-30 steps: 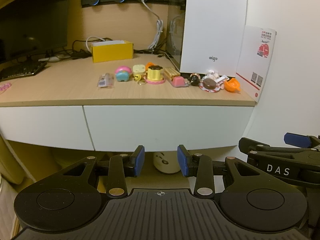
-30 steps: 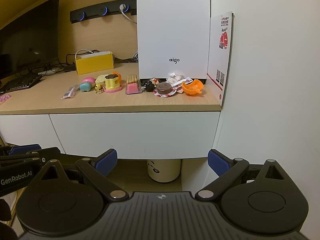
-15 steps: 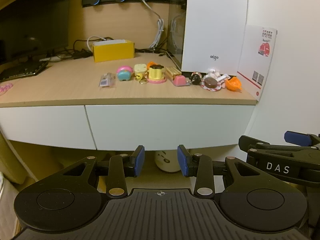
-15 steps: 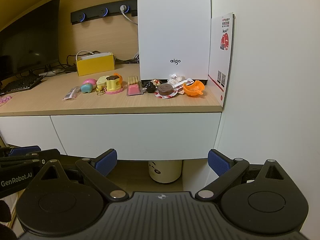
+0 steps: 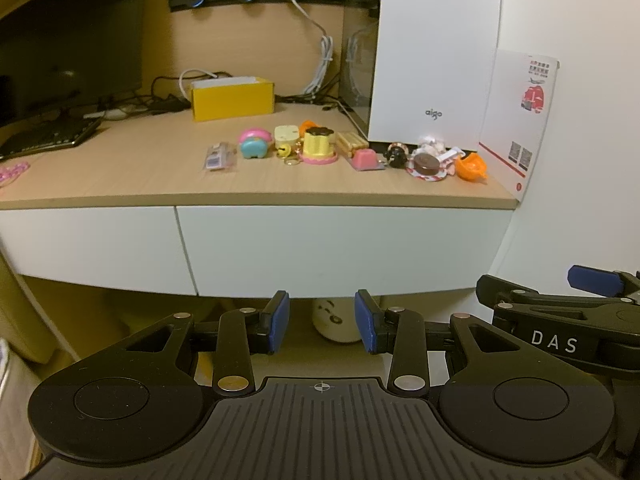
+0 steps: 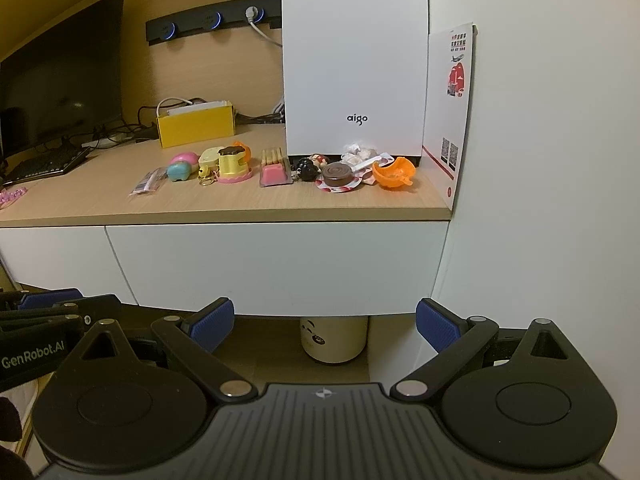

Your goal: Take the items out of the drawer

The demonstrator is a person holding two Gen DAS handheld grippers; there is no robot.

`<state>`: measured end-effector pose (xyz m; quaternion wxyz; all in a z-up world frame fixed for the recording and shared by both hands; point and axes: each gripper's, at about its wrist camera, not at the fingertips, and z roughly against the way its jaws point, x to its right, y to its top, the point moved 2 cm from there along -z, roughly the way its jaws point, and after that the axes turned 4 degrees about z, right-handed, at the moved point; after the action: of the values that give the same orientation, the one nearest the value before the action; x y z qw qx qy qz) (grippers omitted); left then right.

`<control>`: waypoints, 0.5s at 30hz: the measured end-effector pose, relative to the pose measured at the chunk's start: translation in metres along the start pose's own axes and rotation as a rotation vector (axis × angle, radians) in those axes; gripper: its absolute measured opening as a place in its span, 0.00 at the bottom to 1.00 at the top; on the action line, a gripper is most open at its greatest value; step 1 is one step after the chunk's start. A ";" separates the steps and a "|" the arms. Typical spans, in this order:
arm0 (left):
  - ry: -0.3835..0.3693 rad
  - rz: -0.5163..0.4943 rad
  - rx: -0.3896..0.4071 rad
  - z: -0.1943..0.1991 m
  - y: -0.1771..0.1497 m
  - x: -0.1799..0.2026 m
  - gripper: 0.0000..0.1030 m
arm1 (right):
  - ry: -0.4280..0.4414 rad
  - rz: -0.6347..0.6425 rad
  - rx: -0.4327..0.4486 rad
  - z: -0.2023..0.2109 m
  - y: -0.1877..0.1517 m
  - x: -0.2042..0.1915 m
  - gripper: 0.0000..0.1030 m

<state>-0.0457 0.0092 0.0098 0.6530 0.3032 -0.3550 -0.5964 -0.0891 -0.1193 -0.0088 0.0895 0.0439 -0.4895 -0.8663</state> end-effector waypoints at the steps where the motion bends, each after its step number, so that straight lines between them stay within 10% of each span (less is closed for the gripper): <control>1: 0.000 0.000 0.000 0.000 0.000 0.000 0.39 | -0.001 0.000 0.000 0.000 0.000 0.000 0.95; 15: 0.001 0.000 -0.008 -0.001 -0.002 -0.001 0.39 | -0.002 -0.001 -0.001 0.000 -0.001 -0.002 0.95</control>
<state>-0.0458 0.0097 0.0078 0.6545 0.3009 -0.3523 -0.5975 -0.0877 -0.1186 -0.0094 0.0885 0.0433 -0.4892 -0.8666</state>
